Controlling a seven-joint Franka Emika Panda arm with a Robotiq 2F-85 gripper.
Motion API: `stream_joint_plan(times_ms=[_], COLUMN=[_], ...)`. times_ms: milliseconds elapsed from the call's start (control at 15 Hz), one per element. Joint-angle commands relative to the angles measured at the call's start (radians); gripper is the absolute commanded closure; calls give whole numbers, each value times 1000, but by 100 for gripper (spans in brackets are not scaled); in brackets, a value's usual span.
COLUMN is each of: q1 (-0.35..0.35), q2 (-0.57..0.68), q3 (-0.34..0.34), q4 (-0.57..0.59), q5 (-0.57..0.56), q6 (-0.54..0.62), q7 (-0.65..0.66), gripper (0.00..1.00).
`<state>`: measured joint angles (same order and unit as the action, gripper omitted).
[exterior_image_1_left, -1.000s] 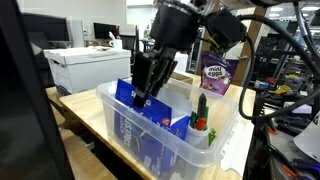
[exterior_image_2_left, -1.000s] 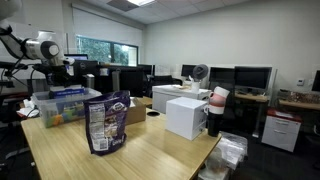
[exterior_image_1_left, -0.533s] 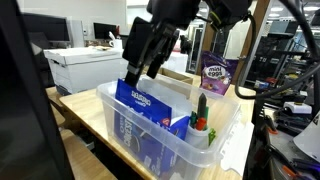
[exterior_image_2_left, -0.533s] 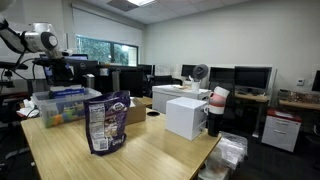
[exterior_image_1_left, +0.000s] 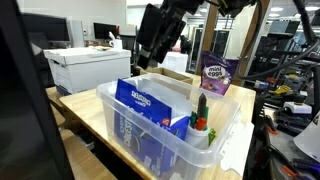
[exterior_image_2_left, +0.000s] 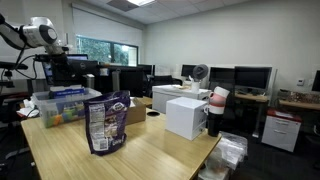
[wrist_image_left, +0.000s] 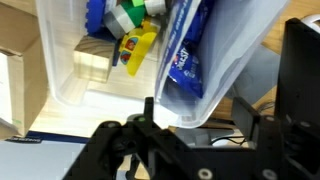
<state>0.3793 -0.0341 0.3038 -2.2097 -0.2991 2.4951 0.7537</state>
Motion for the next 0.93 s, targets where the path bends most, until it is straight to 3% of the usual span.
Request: stream_joint_plan(times_ms=[0, 333, 667, 867], q1=[-51, -105, -124, -136], q2=[-111, -173, -199, -222], q3=[7, 8, -1, -3], q4=[-106, -191, -258, -284], q5=[-94, -95, -12, -12], q6=[-36, -44, -8, -39], q7=[89, 85, 29, 25], gripper=[48, 71, 94, 97])
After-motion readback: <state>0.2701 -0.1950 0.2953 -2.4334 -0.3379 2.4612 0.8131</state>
